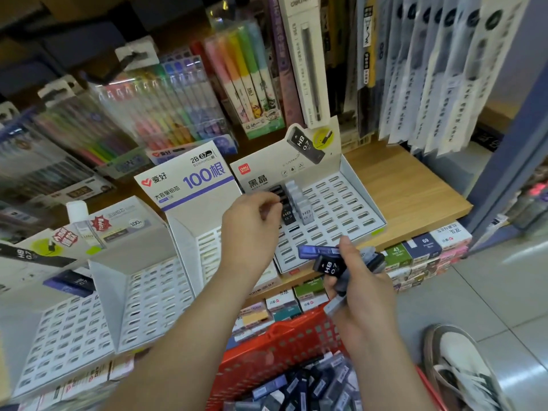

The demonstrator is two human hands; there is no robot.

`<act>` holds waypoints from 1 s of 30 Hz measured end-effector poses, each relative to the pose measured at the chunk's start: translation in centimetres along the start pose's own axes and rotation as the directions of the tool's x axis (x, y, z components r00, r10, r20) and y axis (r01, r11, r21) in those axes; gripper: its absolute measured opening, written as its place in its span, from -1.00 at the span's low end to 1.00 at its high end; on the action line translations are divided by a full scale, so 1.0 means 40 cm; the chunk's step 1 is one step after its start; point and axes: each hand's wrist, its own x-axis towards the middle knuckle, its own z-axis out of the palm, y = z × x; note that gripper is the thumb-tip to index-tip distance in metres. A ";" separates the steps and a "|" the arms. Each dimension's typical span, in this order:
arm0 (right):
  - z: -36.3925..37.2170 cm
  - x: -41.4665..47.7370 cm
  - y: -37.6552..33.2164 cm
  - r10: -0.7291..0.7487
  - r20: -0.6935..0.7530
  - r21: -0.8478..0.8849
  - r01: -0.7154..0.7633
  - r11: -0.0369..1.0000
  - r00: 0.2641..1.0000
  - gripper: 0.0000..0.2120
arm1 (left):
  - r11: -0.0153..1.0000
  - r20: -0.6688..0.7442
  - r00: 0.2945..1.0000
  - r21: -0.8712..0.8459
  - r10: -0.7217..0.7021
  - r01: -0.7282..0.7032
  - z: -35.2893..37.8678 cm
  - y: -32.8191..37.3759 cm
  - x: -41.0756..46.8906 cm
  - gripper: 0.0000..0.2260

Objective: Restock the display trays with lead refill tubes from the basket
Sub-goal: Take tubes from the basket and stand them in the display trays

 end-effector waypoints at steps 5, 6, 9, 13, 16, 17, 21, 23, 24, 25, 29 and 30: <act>0.021 -0.011 0.005 -0.099 -0.084 0.009 0.100 0.995 0.992 -0.83 | 0.839 0.300 0.917 -0.398 -0.261 0.369 -0.038 0.046 -0.170 -0.76; 0.024 -0.015 0.009 -0.112 -0.087 -0.007 0.111 0.994 0.990 -0.83 | 0.840 0.312 0.919 -0.406 -0.243 0.360 -0.031 0.044 -0.190 -0.71; 0.031 -0.028 0.024 -0.135 -0.058 -0.033 0.133 0.991 0.989 -0.83 | 0.813 0.257 0.934 -0.469 -0.248 0.345 -0.017 0.040 -0.208 -0.74; 0.035 -0.036 0.031 -0.130 -0.022 -0.030 0.130 0.991 0.991 -0.84 | 0.813 0.216 0.941 -0.476 -0.261 0.335 -0.026 0.024 -0.202 -0.86; 0.034 -0.041 0.034 -0.100 -0.001 -0.043 0.099 0.994 0.995 -0.85 | 0.861 0.153 0.951 -0.404 -0.270 0.309 -0.040 0.018 -0.192 -0.87; 0.030 -0.038 0.035 -0.080 -0.004 -0.033 0.080 0.996 0.997 -0.85 | 0.857 0.135 0.952 -0.414 -0.276 0.307 -0.047 0.017 -0.183 -0.88; -0.009 -0.015 0.023 0.007 -0.052 0.086 -0.003 0.996 0.999 -0.78 | 0.836 0.041 0.951 -0.467 -0.305 0.288 -0.079 0.006 -0.119 -0.92; -0.026 -0.010 0.019 0.030 -0.050 0.121 -0.023 0.992 0.998 -0.77 | 0.887 -0.014 0.962 -0.392 -0.273 0.246 -0.076 0.000 -0.077 -0.93; -0.029 -0.010 0.022 0.043 -0.043 0.128 -0.037 0.991 0.998 -0.76 | 0.915 -0.030 0.968 -0.335 -0.248 0.224 -0.067 -0.002 -0.060 -0.93; -0.032 -0.011 0.027 0.058 -0.038 0.136 -0.053 0.989 0.998 -0.74 | 0.941 -0.038 0.975 -0.274 -0.219 0.201 -0.054 -0.004 -0.045 -0.93; -0.029 -0.010 0.046 0.134 -0.036 0.187 -0.125 0.974 0.990 -0.70 | 0.993 -0.038 0.994 -0.072 -0.098 0.095 -0.010 -0.009 -0.015 -0.87; -0.029 -0.008 0.047 0.141 -0.035 0.201 -0.131 0.971 0.989 -0.71 | 0.996 -0.033 0.996 -0.042 -0.081 0.080 -0.003 -0.011 -0.012 -0.87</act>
